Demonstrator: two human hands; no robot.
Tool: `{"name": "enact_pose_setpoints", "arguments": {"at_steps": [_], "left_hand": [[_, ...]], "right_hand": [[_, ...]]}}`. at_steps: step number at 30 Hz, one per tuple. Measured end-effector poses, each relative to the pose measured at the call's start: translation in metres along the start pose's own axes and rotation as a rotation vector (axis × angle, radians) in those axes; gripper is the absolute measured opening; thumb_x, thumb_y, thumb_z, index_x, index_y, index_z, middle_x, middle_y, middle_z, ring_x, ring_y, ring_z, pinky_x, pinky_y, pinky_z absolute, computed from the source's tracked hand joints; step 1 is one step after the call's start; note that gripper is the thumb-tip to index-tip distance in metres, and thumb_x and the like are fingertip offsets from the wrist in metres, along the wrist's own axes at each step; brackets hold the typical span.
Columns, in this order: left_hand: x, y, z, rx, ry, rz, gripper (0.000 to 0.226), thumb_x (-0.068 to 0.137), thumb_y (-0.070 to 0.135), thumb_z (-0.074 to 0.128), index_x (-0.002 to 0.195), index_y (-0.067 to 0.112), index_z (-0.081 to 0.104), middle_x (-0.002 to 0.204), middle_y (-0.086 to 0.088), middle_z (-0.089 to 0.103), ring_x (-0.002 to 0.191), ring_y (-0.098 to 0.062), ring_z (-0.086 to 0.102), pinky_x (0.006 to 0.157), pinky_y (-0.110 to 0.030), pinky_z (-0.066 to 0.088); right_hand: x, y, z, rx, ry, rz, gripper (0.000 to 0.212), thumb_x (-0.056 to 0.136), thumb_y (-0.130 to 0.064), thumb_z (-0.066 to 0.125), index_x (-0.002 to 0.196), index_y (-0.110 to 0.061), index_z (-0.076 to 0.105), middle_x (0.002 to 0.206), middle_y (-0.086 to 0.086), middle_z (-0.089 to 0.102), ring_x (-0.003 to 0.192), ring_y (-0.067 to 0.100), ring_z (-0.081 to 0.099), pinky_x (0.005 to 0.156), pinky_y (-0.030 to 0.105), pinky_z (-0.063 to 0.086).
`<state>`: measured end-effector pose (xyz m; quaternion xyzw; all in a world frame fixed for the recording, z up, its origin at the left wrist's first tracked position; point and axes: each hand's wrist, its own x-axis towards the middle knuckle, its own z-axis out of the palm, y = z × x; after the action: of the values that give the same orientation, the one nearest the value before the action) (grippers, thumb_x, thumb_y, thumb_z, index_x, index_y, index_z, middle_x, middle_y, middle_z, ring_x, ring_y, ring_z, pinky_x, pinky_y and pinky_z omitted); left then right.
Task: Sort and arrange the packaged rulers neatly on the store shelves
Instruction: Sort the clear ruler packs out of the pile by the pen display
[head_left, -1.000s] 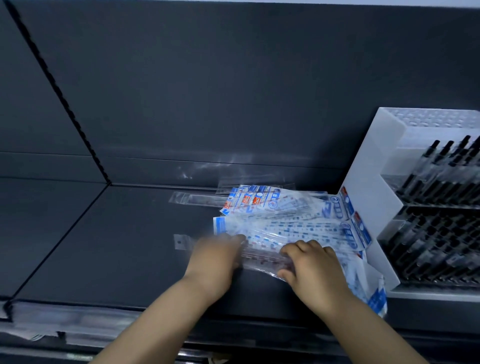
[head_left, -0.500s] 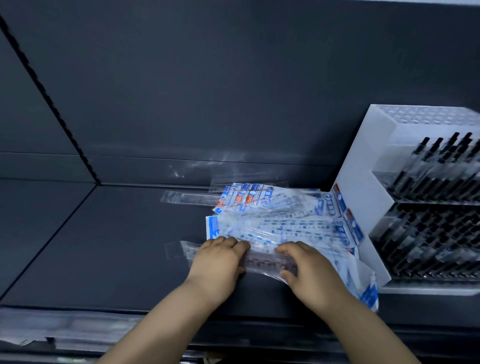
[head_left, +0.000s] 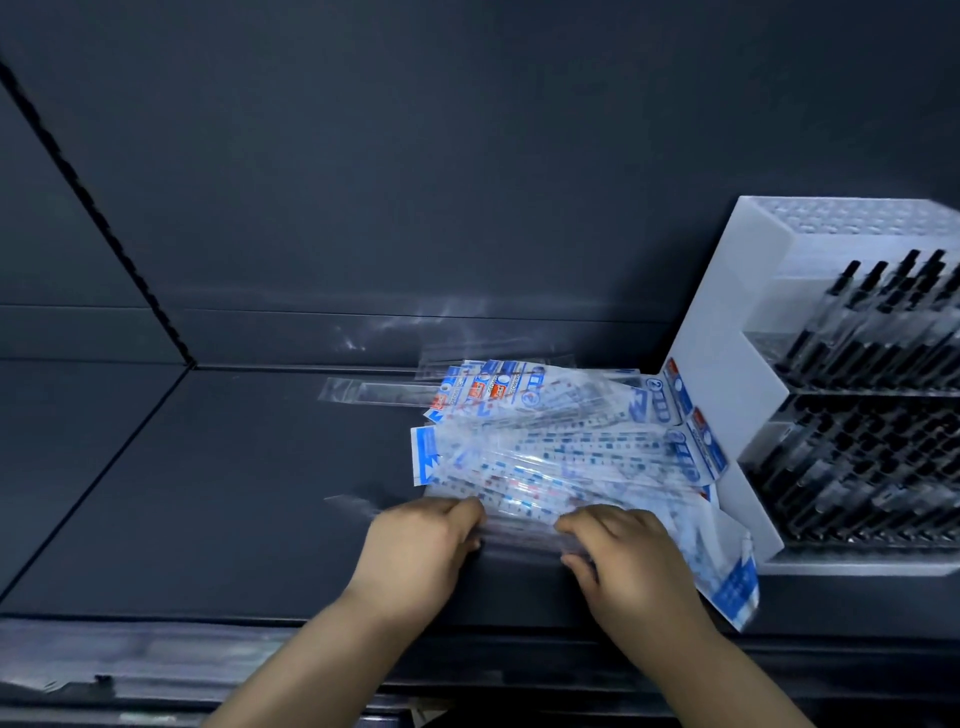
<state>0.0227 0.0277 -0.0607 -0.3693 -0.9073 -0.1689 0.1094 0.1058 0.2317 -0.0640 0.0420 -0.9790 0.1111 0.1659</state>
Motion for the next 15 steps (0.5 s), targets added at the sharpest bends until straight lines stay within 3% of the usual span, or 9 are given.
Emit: {"name": "enact_pose_setpoints", "arguments": {"at_steps": [3, 5, 7, 11, 13, 15], "left_hand": [[-0.008, -0.002, 0.003, -0.019, -0.009, 0.009, 0.004, 0.066, 0.027, 0.056, 0.066, 0.023, 0.058, 0.065, 0.01, 0.061, 0.055, -0.014, 0.06, 0.038, -0.017, 0.039], [-0.012, -0.003, 0.005, 0.0, -0.037, 0.02, 0.015, 0.068, 0.028, 0.048, 0.069, 0.024, 0.062, 0.073, 0.011, 0.066, 0.061, -0.013, 0.063, 0.041, -0.016, 0.042], [-0.013, -0.004, 0.005, 0.005, -0.03, 0.036, 0.017, 0.07, 0.028, 0.047, 0.07, 0.024, 0.063, 0.073, 0.011, 0.066, 0.063, -0.014, 0.064, 0.046, -0.017, 0.046], [-0.003, -0.007, -0.001, -0.001, 0.041, 0.052, 0.011, 0.074, 0.026, 0.05, 0.08, 0.027, 0.059, 0.069, 0.012, 0.064, 0.064, -0.014, 0.061, 0.055, -0.019, 0.044], [0.004, -0.011, 0.0, 0.045, 0.032, 0.072, 0.026, 0.073, 0.024, 0.059, 0.098, 0.03, 0.058, 0.079, 0.012, 0.068, 0.073, -0.014, 0.065, 0.072, -0.023, 0.052], [0.008, -0.018, 0.003, 0.135, -0.055, 0.037, 0.058, 0.06, 0.021, 0.077, 0.114, 0.028, 0.057, 0.091, 0.01, 0.07, 0.081, -0.014, 0.068, 0.083, -0.037, 0.054]], "right_hand": [[-0.007, 0.0, 0.009, 0.031, 0.056, -0.04, 0.035, 0.058, -0.01, 0.078, 0.086, -0.026, 0.063, 0.099, -0.009, 0.067, 0.094, 0.012, 0.058, 0.074, 0.027, 0.035], [-0.011, -0.001, 0.013, 0.043, 0.072, -0.041, 0.039, 0.056, -0.002, 0.078, 0.086, -0.023, 0.063, 0.101, -0.006, 0.067, 0.097, 0.013, 0.056, 0.074, 0.026, 0.033], [-0.012, -0.002, 0.014, 0.073, 0.062, -0.037, 0.04, 0.058, -0.003, 0.077, 0.087, -0.024, 0.06, 0.092, -0.007, 0.066, 0.088, 0.015, 0.06, 0.071, 0.026, 0.037], [-0.002, -0.001, 0.0, 0.095, 0.055, 0.049, 0.029, 0.067, -0.029, 0.069, 0.09, -0.033, 0.053, 0.073, -0.011, 0.066, 0.062, 0.011, 0.062, 0.051, 0.022, 0.048], [0.007, 0.002, -0.004, 0.041, 0.052, 0.08, 0.028, 0.066, -0.034, 0.072, 0.09, -0.034, 0.058, 0.071, -0.011, 0.067, 0.061, 0.011, 0.063, 0.05, 0.023, 0.049], [0.011, 0.005, -0.001, -0.061, 0.014, 0.081, 0.039, 0.058, -0.031, 0.083, 0.092, -0.03, 0.064, 0.077, -0.011, 0.069, 0.066, 0.015, 0.066, 0.053, 0.029, 0.051]]}}
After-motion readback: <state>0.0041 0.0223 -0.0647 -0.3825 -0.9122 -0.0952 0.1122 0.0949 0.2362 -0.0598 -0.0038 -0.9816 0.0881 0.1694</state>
